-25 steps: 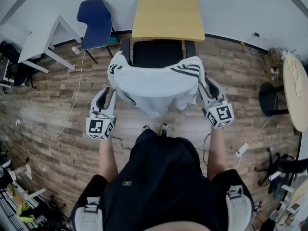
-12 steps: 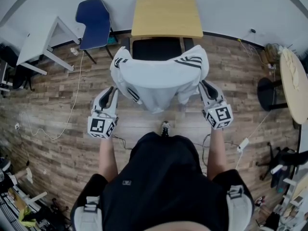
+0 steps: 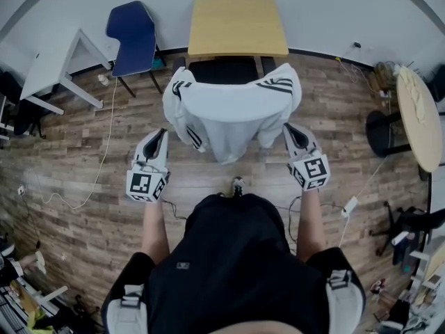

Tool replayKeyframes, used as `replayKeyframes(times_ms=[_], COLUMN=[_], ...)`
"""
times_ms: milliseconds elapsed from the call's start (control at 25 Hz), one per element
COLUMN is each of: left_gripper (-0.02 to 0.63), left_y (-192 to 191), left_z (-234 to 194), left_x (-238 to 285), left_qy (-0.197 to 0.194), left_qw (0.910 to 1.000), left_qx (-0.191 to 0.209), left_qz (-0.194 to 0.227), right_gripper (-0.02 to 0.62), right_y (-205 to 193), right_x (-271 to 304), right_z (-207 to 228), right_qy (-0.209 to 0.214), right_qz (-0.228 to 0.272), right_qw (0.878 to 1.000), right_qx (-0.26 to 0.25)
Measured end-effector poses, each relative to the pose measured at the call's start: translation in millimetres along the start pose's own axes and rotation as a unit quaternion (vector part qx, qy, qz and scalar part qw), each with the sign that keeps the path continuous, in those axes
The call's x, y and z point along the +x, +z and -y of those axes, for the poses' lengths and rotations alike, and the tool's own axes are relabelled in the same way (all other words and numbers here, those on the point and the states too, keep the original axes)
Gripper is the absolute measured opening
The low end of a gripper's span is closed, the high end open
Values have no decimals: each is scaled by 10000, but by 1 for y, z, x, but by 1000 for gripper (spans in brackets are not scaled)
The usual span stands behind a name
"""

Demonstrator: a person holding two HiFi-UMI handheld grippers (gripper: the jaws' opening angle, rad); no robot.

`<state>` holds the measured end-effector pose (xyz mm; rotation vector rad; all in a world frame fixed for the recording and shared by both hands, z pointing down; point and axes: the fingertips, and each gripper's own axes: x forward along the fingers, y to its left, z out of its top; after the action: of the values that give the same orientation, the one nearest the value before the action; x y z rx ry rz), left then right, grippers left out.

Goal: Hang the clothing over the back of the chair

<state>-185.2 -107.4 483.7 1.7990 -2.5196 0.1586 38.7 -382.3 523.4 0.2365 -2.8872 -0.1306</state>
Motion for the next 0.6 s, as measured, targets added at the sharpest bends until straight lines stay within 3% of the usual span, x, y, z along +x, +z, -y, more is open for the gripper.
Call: replayKeyframes(times_ms=[600], left_gripper=[12], left_y=[-20], left_z=[-18], left_x=[-37], left_qy=[-149], left_qw=[9999], left_qx=[-29], left_qz=[73], right_gripper=[-5], right_y=[-15], right_x=[-1], right_z=[-51], right_qy=[-130], right_qz=[-43], right_qw=[9999], right_qx=[43])
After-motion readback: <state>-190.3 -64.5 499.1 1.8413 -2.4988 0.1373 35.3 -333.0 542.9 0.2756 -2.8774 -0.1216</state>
